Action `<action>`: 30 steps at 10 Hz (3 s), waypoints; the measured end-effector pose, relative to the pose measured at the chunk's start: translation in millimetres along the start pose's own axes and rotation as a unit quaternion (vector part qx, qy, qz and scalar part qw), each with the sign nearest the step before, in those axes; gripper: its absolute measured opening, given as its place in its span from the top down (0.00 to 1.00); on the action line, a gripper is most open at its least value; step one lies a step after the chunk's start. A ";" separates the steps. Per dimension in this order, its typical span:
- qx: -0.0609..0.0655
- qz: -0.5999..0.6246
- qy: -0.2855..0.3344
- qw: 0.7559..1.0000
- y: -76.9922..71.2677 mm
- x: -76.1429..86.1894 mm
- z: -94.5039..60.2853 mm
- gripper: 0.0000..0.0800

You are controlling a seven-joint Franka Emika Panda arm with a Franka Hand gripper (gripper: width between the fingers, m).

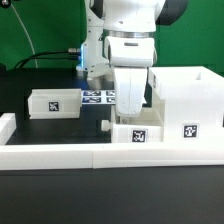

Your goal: Assemble drawer

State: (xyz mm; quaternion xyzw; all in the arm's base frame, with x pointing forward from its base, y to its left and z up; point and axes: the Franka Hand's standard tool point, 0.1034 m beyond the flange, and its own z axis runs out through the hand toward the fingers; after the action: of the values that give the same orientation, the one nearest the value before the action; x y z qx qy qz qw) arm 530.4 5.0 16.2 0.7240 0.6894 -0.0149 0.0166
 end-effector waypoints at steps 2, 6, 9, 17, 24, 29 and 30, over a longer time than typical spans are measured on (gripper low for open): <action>0.000 0.001 0.000 1.000 0.0 -0.8 0.1 0.95; 0.000 -0.012 0.001 1.000 0.7 5.8 0.3 0.95; 0.000 -0.009 0.001 1.000 0.6 5.0 0.3 0.95; 0.002 -0.027 -0.007 1.000 3.4 13.0 -0.1 0.95; -0.021 -0.004 -0.010 1.000 15.5 1.5 -44.0 0.19; -0.017 -0.019 -0.013 1.000 19.2 -35.0 -42.3 0.19; -0.016 -0.022 -0.013 1.000 19.0 -39.1 -41.9 0.19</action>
Offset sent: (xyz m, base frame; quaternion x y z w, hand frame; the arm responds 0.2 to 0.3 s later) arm -0.0007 0.0202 -0.0044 0.0103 0.0155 -0.0149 0.9997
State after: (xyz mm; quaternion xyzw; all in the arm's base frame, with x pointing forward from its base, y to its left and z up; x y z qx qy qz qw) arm 547.4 -33.1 59.9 0.7078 0.7053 -0.0133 0.0369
